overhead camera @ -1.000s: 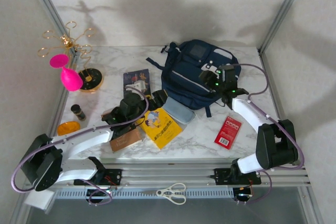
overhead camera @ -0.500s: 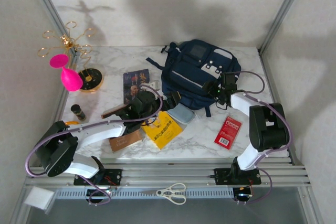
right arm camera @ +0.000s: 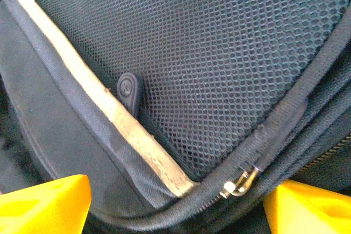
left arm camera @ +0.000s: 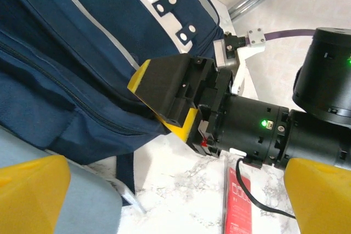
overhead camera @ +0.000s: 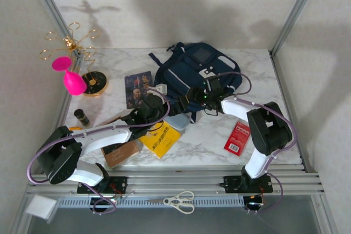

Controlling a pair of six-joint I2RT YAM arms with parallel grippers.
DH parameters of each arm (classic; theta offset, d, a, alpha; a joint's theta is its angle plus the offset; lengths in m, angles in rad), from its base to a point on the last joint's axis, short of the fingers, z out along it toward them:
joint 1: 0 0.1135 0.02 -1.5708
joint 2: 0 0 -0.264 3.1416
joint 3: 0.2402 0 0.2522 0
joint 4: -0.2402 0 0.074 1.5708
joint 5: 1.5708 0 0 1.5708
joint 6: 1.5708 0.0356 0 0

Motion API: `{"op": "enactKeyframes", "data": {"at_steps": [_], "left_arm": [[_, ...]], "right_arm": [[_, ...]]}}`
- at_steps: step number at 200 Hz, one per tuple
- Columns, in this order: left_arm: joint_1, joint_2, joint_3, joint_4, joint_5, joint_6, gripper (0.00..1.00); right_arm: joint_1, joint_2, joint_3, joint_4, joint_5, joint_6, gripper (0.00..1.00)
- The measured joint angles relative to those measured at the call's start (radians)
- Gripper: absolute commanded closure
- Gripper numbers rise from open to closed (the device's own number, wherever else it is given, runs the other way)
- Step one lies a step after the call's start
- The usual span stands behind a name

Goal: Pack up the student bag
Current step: Move the student bag to the top-center of the table.

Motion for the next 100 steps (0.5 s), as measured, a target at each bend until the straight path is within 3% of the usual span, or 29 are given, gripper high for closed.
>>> {"op": "enactKeyframes", "data": {"at_steps": [26, 58, 100], "left_arm": [[0.0, 0.002, 0.003, 0.001, 0.01, -0.005, 0.01], [-0.014, 0.04, 0.029, 0.009, 0.026, -0.022, 0.01], [-0.076, 0.14, 0.096, 0.024, 0.04, -0.035, 0.01]], "right_arm": [[-0.048, -0.1, -0.039, -0.039, -0.026, -0.015, 0.24], [-0.241, -0.225, -0.101, -0.076, -0.042, -0.066, 0.3], [-0.391, -0.192, -0.117, -0.1, -0.075, -0.126, 0.37]]}}
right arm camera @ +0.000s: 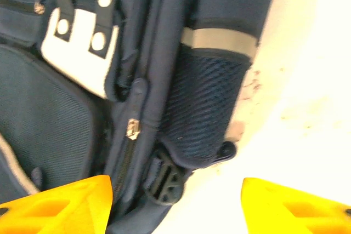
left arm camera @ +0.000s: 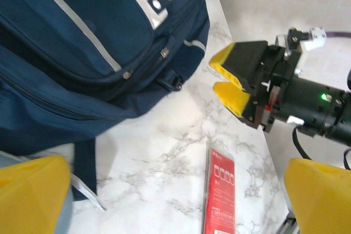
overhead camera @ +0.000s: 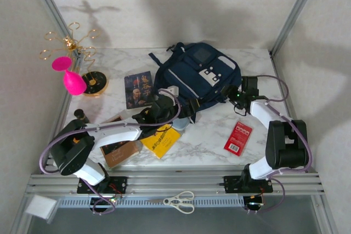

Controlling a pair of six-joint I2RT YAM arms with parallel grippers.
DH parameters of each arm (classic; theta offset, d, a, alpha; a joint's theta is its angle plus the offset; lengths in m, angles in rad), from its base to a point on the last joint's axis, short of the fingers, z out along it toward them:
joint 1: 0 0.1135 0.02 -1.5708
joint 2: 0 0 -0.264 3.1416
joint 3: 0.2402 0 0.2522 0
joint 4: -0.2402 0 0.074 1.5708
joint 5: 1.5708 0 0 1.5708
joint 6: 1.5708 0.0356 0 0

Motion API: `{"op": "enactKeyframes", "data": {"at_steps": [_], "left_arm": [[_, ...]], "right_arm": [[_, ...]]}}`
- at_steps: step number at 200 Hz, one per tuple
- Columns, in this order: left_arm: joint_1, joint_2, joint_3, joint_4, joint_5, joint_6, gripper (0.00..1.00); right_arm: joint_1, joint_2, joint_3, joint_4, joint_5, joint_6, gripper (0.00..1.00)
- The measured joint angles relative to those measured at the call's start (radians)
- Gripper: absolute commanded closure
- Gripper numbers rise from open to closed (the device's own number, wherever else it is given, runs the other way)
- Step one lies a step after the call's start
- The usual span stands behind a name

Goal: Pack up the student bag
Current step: Move the student bag to the top-center of the table, then unzip the student bag at the top-center of the table.

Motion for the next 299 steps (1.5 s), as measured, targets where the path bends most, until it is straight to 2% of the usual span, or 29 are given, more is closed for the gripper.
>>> {"op": "enactKeyframes", "data": {"at_steps": [49, 99, 116, 176, 190, 236, 264, 299], "left_arm": [[-0.046, 0.107, 0.085, 0.006, 0.02, -0.015, 0.01], [-0.055, 0.148, 0.123, 0.006, 0.027, -0.018, 0.01], [-0.056, 0.158, 0.126, 0.006, 0.03, -0.018, 0.01], [-0.063, 0.186, 0.144, 0.005, 0.061, -0.019, 0.01], [-0.064, 0.186, 0.145, 0.005, 0.069, -0.026, 0.03], [-0.071, 0.186, 0.154, -0.007, 0.076, -0.055, 0.07], [-0.097, 0.185, 0.2, -0.07, 0.067, -0.058, 0.1], [-0.144, 0.181, 0.235, -0.139, 0.01, 0.004, 0.18]], "right_arm": [[-0.02, 0.151, 0.025, 0.029, -0.042, -0.009, 0.41], [-0.02, 0.237, 0.058, 0.113, -0.09, 0.018, 0.48], [-0.02, 0.257, 0.069, 0.137, -0.108, 0.026, 0.55], [-0.02, 0.279, 0.072, 0.214, -0.154, 0.082, 0.93], [-0.021, 0.264, 0.064, 0.225, -0.158, 0.109, 0.99], [-0.023, 0.14, 0.021, 0.233, -0.196, 0.232, 1.0], [-0.023, 0.053, 0.001, 0.245, -0.225, 0.321, 1.0], [-0.017, -0.037, -0.063, 0.293, -0.247, 0.457, 1.0]]}}
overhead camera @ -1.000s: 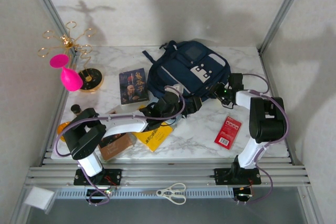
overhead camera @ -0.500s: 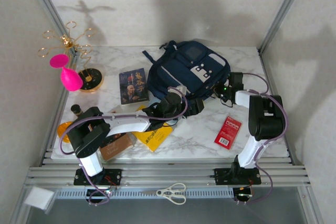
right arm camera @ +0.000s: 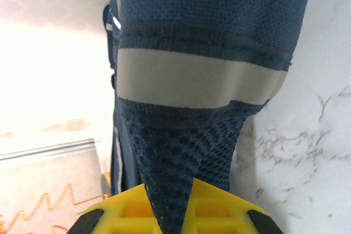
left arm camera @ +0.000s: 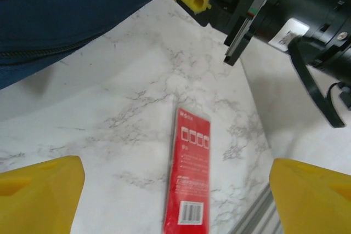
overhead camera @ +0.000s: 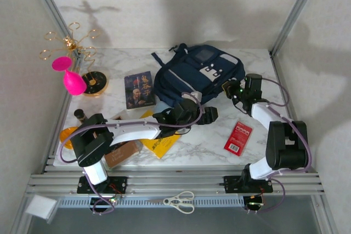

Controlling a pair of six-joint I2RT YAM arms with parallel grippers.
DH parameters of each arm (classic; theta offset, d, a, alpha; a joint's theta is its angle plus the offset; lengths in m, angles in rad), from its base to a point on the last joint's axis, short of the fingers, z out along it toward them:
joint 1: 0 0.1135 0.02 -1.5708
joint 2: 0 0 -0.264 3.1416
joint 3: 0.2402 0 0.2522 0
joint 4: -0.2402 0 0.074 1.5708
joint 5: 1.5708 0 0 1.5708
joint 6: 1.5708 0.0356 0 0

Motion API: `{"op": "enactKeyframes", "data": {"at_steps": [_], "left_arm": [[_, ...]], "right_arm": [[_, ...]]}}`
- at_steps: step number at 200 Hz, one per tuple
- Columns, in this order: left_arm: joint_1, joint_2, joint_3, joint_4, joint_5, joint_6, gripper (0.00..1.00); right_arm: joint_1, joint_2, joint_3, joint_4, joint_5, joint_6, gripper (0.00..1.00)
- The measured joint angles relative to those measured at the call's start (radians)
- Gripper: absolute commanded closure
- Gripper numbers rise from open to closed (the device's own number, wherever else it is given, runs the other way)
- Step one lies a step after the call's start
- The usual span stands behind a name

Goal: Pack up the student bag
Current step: Unzip the student bag at the top-center of the table.

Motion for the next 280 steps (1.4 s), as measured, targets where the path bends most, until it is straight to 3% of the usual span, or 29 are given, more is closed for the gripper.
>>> {"op": "enactKeyframes", "data": {"at_steps": [58, 111, 162, 218, 250, 280], "left_arm": [[-0.031, 0.024, 0.037, -0.032, -0.077, 0.293, 0.3], [-0.061, 0.158, 0.06, 0.09, -0.241, 0.484, 0.4], [-0.057, 0.251, 0.097, 0.23, -0.354, 0.519, 0.43], [-0.018, 0.29, 0.14, 0.303, -0.368, 0.506, 0.5], [-0.01, 0.323, 0.187, 0.303, -0.355, 0.503, 0.59], [-0.003, 0.334, 0.198, 0.31, -0.353, 0.491, 0.73]], "right_arm": [[0.055, -0.133, -0.025, -0.005, 0.009, 0.131, 1.0], [0.079, -0.185, -0.05, -0.002, 0.016, 0.195, 1.0], [0.092, -0.211, -0.065, 0.006, 0.032, 0.216, 1.0], [0.097, -0.218, -0.076, 0.013, 0.044, 0.217, 1.0], [0.098, -0.218, -0.076, 0.03, 0.045, 0.22, 1.0], [0.099, -0.218, -0.078, 0.031, 0.046, 0.22, 1.0]]}}
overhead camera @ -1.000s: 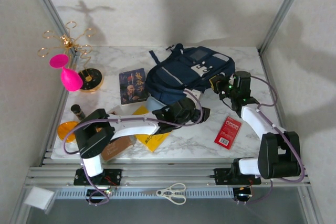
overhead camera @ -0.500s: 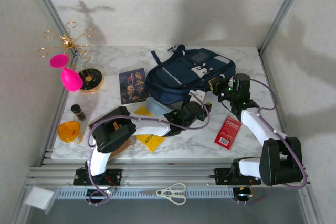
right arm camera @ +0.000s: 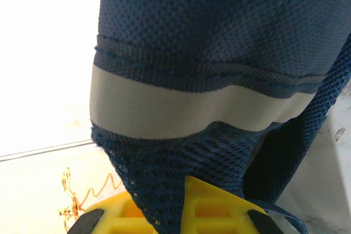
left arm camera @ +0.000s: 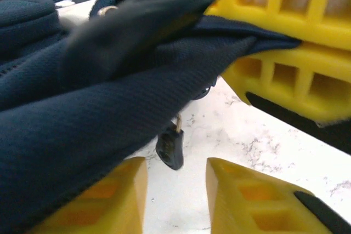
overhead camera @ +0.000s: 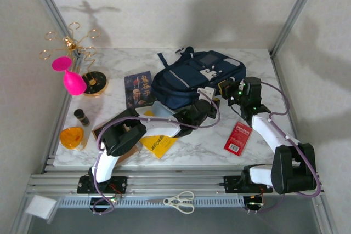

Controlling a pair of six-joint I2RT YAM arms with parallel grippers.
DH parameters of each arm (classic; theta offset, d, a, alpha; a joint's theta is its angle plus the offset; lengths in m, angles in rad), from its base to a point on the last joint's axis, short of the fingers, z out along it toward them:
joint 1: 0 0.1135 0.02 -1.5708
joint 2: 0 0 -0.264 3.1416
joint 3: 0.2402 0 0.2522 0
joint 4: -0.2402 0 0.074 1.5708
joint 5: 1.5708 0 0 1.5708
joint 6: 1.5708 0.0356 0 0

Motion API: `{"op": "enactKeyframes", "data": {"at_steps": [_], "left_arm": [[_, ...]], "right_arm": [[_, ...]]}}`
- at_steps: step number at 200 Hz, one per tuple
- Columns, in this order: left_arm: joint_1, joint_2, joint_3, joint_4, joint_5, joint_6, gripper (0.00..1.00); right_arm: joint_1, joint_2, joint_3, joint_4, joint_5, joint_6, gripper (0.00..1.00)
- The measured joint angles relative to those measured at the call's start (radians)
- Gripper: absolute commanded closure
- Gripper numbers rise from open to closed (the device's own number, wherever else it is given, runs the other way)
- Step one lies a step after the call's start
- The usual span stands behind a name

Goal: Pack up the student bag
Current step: Unzip the student bag at the top-center of the table.

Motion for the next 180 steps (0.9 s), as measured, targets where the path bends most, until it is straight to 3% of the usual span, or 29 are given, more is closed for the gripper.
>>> {"op": "enactKeyframes", "data": {"at_steps": [44, 102, 180], "left_arm": [[0.008, 0.004, 0.0, 0.016, 0.011, -0.012, 1.0], [0.009, 0.004, -0.001, 0.014, 0.029, -0.026, 1.0], [0.025, -0.048, -0.057, 0.003, 0.127, -0.037, 1.0]], "right_arm": [[0.002, 0.002, -0.003, 0.005, 0.011, -0.001, 1.0], [-0.016, 0.036, 0.014, -0.006, 0.016, -0.024, 1.0], [-0.122, 0.153, 0.104, -0.048, -0.05, -0.088, 1.0]]}}
